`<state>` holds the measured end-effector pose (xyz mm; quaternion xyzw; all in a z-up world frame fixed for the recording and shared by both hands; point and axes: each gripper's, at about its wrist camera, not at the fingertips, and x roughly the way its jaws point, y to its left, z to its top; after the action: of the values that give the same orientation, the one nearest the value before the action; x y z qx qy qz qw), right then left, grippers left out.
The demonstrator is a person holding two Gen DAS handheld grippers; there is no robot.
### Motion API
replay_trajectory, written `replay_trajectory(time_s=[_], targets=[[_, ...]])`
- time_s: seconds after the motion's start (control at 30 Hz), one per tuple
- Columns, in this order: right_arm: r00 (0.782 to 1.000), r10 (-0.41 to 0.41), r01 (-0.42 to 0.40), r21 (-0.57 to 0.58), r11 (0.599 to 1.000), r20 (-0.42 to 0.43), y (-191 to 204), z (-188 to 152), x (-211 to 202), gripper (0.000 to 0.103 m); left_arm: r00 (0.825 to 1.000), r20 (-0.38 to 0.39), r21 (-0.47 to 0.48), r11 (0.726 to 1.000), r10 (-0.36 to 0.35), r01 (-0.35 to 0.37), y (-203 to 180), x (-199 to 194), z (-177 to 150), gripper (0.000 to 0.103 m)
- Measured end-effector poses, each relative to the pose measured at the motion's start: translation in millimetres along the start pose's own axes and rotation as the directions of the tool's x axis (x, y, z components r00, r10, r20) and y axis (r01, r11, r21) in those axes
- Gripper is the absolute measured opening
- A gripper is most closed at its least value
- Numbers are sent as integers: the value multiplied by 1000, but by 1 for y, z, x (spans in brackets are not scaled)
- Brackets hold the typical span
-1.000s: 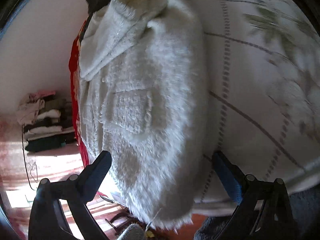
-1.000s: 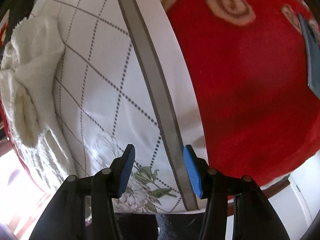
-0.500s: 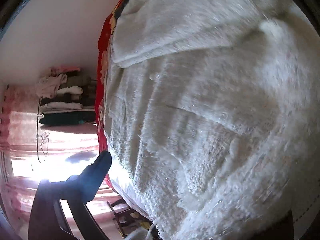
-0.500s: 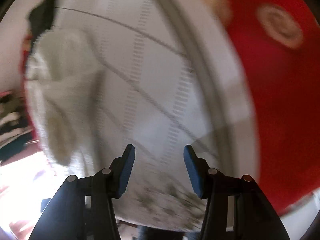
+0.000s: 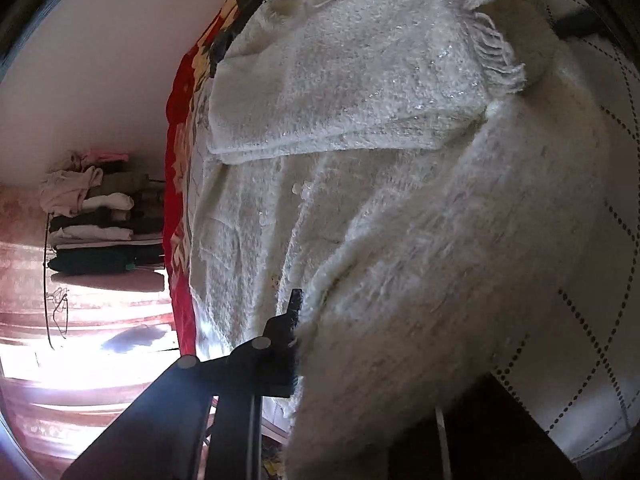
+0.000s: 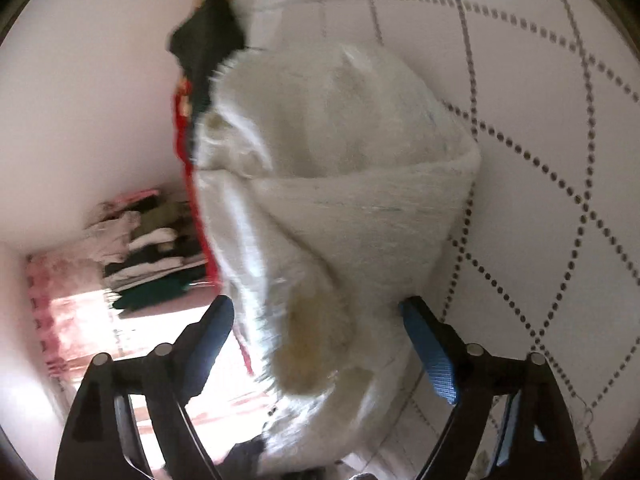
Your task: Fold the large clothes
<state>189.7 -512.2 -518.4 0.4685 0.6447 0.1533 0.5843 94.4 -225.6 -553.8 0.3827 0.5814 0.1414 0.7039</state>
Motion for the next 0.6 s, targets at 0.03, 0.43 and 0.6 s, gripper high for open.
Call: replay_trajectory(time_s=[0.03,0.43,0.6], targets=[[1000,-6,6,14,1000,-4,-2,-2,9,88,1000,0,3,1000,-3,3,3,1,1,19],[997,60,-58,35,998,-43,56,23,53,28,992,3,-41,991,-127,127,45,-3,4,18],[999,-36,35,-69,997,-22,144,10,54,27,969,30,-117,961,-247,249,104,-2,-1,18]])
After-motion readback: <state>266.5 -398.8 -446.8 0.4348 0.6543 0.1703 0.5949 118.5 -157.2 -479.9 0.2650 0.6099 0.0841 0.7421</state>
